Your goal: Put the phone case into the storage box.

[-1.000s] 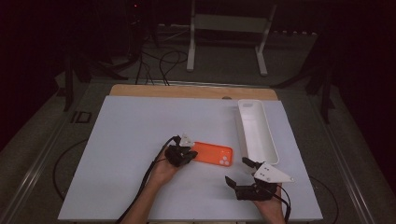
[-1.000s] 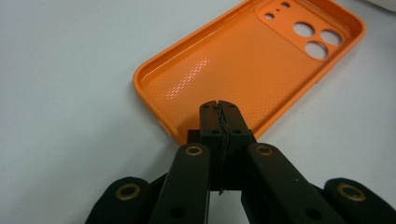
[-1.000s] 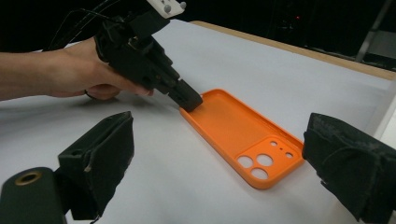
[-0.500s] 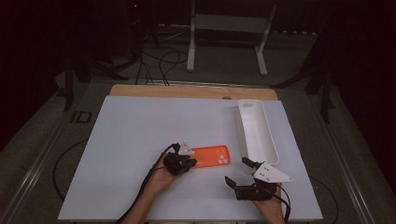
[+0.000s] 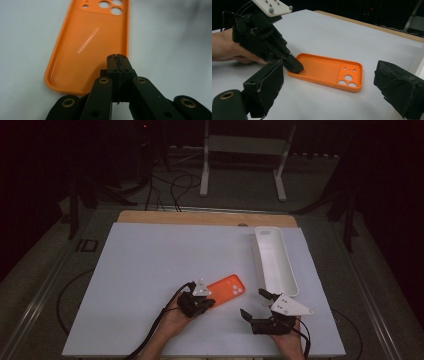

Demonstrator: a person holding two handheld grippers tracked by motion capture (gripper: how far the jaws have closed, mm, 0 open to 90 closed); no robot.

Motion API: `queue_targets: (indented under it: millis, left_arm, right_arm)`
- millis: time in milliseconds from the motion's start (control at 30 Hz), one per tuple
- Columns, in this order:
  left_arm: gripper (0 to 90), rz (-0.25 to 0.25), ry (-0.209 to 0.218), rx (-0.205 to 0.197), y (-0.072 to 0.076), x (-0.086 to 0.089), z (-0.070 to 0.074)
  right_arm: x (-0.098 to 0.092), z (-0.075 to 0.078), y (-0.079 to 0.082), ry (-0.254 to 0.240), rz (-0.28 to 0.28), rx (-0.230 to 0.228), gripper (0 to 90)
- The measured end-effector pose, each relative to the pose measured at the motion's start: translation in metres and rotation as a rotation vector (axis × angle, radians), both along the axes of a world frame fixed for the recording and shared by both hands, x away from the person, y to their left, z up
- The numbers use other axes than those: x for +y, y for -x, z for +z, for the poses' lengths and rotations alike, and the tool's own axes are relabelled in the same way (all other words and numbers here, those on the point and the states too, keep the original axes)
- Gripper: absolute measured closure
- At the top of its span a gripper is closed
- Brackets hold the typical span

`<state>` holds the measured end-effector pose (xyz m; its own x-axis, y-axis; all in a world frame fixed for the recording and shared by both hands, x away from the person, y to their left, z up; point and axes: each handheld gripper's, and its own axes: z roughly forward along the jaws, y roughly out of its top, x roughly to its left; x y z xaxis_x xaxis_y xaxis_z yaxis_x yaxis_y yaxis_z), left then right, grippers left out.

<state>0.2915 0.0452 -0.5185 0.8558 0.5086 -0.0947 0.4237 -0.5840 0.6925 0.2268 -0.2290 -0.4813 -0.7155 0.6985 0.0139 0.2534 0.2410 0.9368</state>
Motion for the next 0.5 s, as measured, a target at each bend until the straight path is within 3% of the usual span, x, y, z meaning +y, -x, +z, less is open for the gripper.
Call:
queue_targets:
  millis: [300,500]
  left_arm:
    - [90.0,-0.028,0.007,-0.006,0.011,-0.005,0.000]
    - [90.0,-0.028,-0.008,-0.004,0.014,0.003,0.001]
  right_arm:
    - [0.000,0.000,0.000,0.001,0.000,0.002,9.1]
    - [0.000,0.000,0.000,-0.001,-0.001,0.002,9.1]
